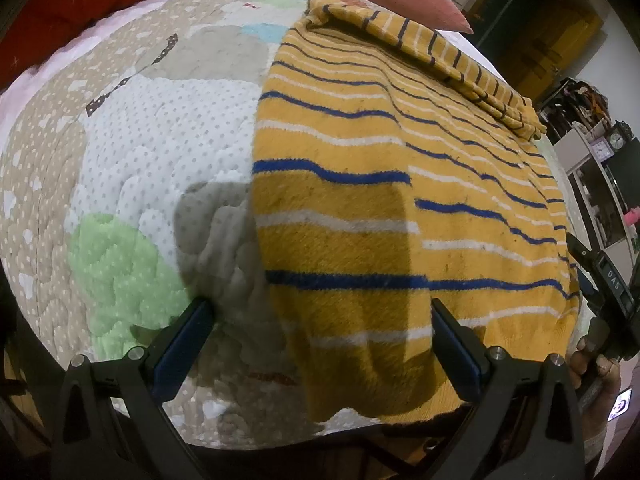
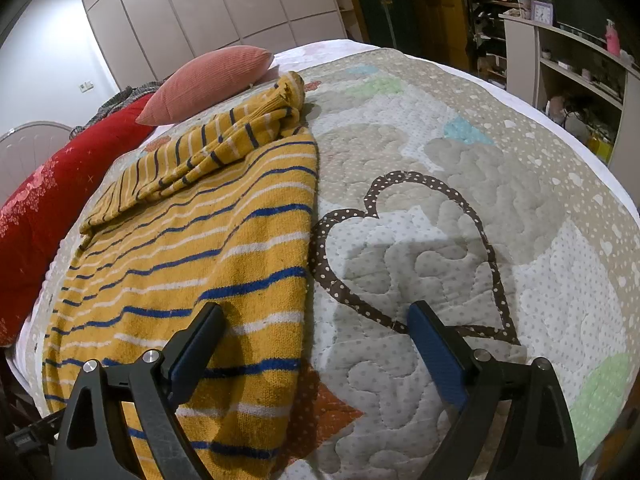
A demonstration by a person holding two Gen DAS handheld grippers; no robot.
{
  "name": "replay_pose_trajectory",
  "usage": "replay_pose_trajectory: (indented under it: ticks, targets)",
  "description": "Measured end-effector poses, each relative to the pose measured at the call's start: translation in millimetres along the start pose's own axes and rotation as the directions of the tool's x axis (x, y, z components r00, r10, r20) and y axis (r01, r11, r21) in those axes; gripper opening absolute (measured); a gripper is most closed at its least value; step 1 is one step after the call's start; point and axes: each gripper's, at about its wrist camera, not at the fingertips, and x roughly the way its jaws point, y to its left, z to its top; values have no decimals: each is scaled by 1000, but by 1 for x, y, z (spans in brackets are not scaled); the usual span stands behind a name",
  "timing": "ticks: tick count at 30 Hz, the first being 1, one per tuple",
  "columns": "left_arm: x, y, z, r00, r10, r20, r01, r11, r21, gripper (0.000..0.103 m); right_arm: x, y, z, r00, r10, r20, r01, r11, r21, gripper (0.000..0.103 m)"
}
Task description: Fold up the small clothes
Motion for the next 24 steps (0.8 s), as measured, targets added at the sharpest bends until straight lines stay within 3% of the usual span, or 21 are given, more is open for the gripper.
replay_pose_trajectory:
  ticks: [18, 24]
  targets:
    - [-6, 3, -3, 1000, -14, 0, 14, 1000, -22, 103, 1, 1, -1, 1000, -6, 7, 6, 1000, -14, 97]
    - [-24, -3, -7, 998, -42, 41, 42, 999, 8, 103, 2, 1, -1, 1000, -11, 11, 11, 1000, -23, 98]
